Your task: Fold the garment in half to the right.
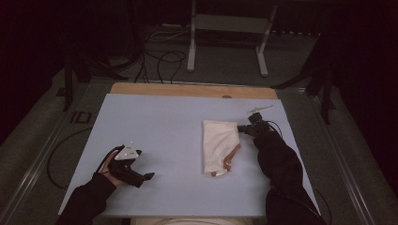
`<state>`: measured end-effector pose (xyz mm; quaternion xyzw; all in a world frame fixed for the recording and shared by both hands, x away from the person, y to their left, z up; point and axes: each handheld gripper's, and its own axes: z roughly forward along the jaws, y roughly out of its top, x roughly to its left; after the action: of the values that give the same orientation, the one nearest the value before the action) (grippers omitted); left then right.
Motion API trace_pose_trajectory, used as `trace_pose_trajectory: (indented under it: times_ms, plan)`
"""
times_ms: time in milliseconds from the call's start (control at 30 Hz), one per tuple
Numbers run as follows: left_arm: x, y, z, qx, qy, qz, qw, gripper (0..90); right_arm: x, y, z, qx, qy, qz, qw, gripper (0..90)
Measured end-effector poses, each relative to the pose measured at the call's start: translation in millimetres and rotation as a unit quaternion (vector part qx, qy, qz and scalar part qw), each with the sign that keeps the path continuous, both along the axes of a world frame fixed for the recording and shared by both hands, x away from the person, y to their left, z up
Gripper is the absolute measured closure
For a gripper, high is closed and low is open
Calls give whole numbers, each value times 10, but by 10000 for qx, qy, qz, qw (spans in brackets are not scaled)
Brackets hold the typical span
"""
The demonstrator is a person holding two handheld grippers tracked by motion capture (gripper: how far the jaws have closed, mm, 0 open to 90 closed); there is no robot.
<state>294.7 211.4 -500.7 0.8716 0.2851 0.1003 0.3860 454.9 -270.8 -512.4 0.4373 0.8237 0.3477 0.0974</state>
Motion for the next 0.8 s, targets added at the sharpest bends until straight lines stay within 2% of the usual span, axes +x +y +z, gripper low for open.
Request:
trace_pose_trajectory:
  times_ms: [167, 267, 433, 600, 700, 767, 800]
  plan:
    - [-44, 57, -22, 36, -10, 85, 10000, 0, -8, -38, -14, -61, 24, -63, 10000, 899]
    - [-61, 89, -20, 40, -19, 141, 9999, 0, -16, -60, 42, 44, -80, -168, 9998, 814]
    - [-91, 117, -13, 38, -81, 184, 9998, 0, -17, -31, 188, 154, -303, -172, 9993, 769]
    - [-92, 128, -25, 9, -74, 191, 9998, 0, 42, 78, 185, 188, -243, -131, 9994, 683]
    - [-88, 133, -39, -31, -60, 186, 9998, 0, 109, 113, 126, 190, -152, -149, 9996, 680]
    - [-80, 137, -55, -60, -35, 203, 9998, 0, 150, 127, 91, 203, -42, -167, 9996, 725]
    - [-77, 138, -61, -55, -25, 199, 9998, 0, 166, 132, 77, 205, -17, -170, 9996, 783]
